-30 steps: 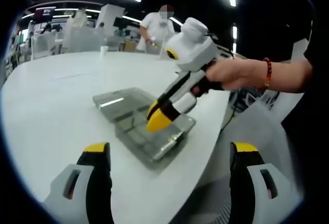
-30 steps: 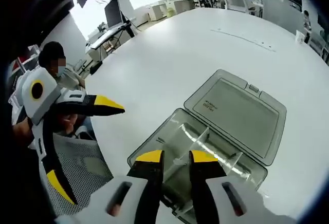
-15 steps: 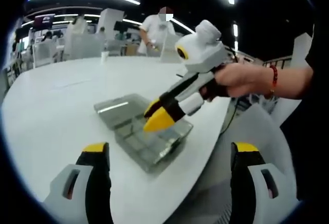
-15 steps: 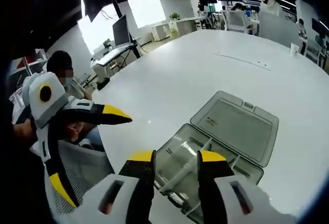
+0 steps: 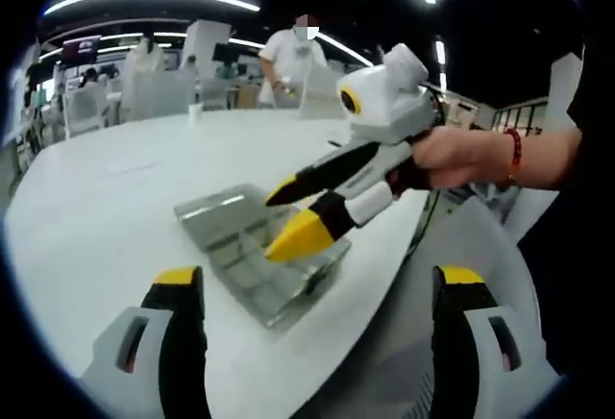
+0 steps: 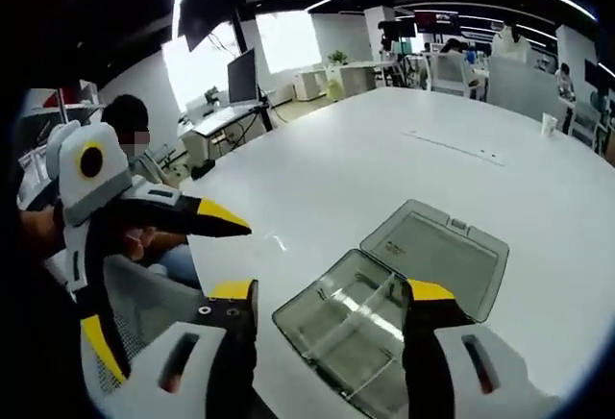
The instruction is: Insert the divider into the dual guide fixture by aligning both edges with the guide slots and pushing it downward to the bottom, including one-sided entry, uneven engagement, binding, and posture correction.
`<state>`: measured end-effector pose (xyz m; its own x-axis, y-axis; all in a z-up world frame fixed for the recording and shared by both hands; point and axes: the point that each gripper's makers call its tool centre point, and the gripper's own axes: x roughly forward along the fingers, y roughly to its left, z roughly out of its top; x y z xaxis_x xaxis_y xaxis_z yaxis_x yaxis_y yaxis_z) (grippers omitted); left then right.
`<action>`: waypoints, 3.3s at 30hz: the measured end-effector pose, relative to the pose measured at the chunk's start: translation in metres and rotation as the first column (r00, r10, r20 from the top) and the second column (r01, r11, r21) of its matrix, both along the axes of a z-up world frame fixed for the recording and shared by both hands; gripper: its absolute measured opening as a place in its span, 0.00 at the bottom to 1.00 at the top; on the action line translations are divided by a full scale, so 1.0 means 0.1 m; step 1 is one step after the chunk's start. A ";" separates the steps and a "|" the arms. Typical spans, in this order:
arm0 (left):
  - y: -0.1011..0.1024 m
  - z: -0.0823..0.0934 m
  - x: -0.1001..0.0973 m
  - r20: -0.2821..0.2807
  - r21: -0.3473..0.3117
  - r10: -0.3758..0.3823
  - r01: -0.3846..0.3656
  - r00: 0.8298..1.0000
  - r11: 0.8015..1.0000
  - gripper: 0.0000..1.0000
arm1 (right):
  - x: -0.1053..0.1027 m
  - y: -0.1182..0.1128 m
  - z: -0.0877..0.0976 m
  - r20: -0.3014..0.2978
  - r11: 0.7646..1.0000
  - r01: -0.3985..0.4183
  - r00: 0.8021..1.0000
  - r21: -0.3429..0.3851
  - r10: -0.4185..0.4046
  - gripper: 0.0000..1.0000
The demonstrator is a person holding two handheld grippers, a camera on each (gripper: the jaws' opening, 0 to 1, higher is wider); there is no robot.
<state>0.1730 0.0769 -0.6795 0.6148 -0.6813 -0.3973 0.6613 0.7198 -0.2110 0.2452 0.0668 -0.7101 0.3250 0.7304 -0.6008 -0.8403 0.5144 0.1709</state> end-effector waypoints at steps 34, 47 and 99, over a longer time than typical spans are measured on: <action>-0.51 0.04 0.27 0.034 0.006 0.089 -0.089 0.995 0.996 0.99 | 0.12 -1.11 0.14 -0.012 0.988 0.109 0.994 0.109 -0.108 0.76; -0.80 -0.01 0.34 0.031 0.011 0.084 -0.085 0.996 0.996 0.99 | 0.26 -1.64 -0.06 0.020 0.991 0.130 0.991 0.042 -0.131 0.74; -1.13 -0.14 0.35 -0.028 0.018 0.039 -0.039 0.999 0.999 0.98 | 0.64 -3.16 -0.81 0.061 0.885 0.416 0.909 -0.211 -0.413 0.60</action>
